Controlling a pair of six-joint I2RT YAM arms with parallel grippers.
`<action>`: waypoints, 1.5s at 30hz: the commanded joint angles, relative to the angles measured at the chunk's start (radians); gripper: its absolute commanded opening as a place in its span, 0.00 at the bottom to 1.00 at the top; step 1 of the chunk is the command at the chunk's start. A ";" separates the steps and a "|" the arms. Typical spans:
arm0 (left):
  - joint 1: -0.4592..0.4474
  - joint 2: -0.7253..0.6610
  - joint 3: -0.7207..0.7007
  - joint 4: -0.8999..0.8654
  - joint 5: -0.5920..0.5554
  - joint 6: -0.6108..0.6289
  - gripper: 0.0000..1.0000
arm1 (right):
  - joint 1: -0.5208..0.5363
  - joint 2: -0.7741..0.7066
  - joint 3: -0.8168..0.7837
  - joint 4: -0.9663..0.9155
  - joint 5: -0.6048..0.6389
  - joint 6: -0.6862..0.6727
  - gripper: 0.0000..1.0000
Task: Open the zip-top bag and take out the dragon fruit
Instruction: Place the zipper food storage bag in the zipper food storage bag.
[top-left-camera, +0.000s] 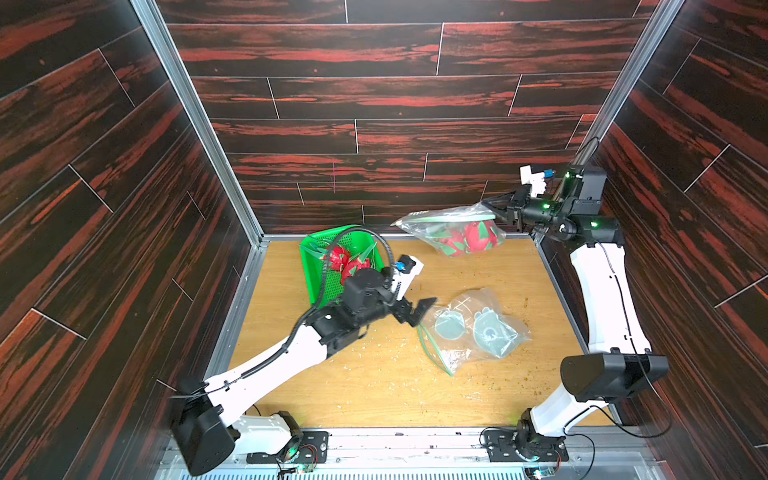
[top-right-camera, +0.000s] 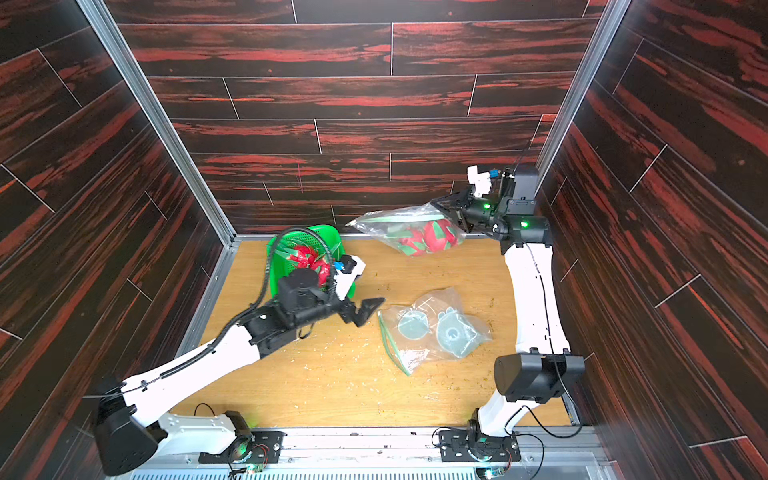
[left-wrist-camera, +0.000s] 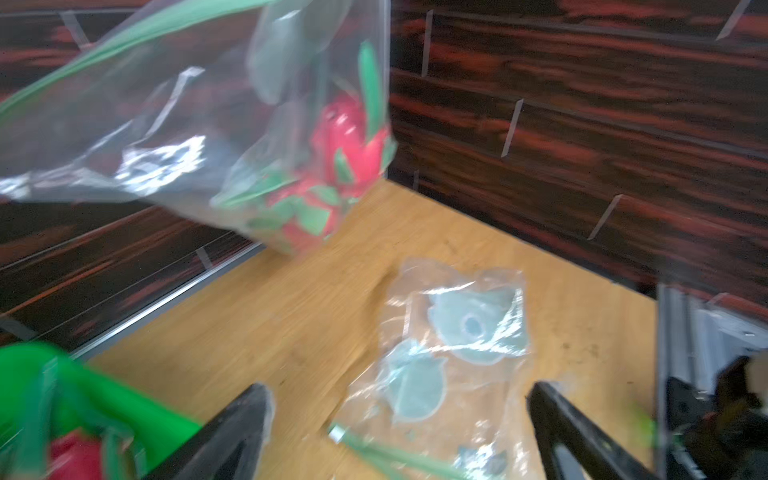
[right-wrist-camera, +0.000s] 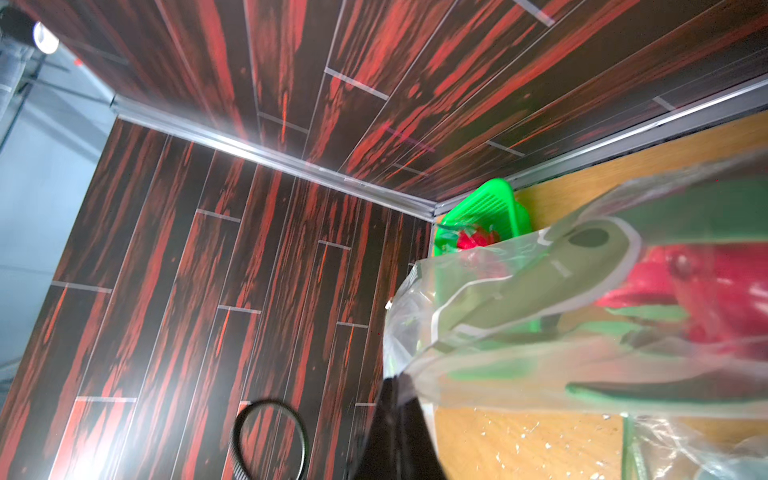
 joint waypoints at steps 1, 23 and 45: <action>0.041 -0.064 -0.032 -0.058 -0.059 0.016 1.00 | 0.030 -0.074 -0.003 0.113 -0.064 0.014 0.00; 0.083 -0.216 -0.301 0.057 -0.120 -0.072 1.00 | 0.103 -0.308 -0.664 0.239 -0.109 -0.024 0.00; 0.271 -0.063 -0.390 0.390 0.200 0.124 1.00 | 0.103 -0.291 -0.616 0.024 -0.109 -0.202 0.00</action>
